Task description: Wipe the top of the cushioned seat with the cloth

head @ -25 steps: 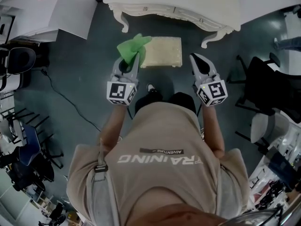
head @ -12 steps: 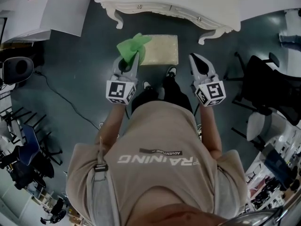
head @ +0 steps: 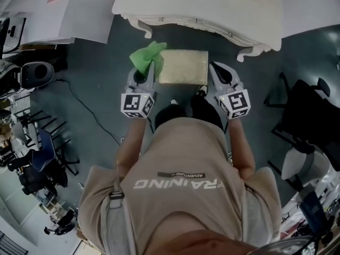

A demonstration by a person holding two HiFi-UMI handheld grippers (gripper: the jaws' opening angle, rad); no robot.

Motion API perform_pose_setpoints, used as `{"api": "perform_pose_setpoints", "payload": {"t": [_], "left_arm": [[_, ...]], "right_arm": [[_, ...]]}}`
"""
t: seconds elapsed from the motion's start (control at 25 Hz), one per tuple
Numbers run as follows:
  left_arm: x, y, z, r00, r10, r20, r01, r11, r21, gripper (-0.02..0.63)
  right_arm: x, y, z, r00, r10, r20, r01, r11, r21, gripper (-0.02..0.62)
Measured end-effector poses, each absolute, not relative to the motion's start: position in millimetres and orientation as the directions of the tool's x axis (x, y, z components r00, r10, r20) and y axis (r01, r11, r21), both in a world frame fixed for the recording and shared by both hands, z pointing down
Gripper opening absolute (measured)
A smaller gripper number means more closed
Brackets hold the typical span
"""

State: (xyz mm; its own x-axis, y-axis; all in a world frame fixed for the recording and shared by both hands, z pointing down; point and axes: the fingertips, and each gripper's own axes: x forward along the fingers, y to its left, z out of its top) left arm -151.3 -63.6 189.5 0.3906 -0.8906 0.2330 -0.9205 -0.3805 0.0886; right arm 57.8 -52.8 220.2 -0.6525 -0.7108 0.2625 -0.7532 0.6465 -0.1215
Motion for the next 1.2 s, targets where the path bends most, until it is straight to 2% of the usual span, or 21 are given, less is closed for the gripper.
{"api": "perform_pose_setpoints", "payload": {"t": [0.36,0.64,0.92,1.2], "left_arm": [[-161,-105,272,0.296,-0.877,0.379,-0.955,-0.286,0.084,0.047],[-201,-142,422,0.244,-0.822,0.515,-0.97,-0.209,0.126,0.047],[-244,-157,589,0.21,-0.739,0.64,-0.978,-0.16,0.136,0.046],[-285,-169,685,0.146,-0.714,0.685,-0.989,-0.104,0.102,0.046]], "right_arm": [[74,-91,319,-0.632,-0.685,0.363,-0.77,0.61,-0.187,0.002],[72,-104,446,-0.574,-0.659,0.487,-0.81,0.546,-0.216,0.002],[31,-99,565,-0.571,-0.608,0.552,-0.81,0.526,-0.259,0.002],[-5,-93,635,-0.608,-0.548,0.574,-0.777,0.559,-0.29,0.002]]}}
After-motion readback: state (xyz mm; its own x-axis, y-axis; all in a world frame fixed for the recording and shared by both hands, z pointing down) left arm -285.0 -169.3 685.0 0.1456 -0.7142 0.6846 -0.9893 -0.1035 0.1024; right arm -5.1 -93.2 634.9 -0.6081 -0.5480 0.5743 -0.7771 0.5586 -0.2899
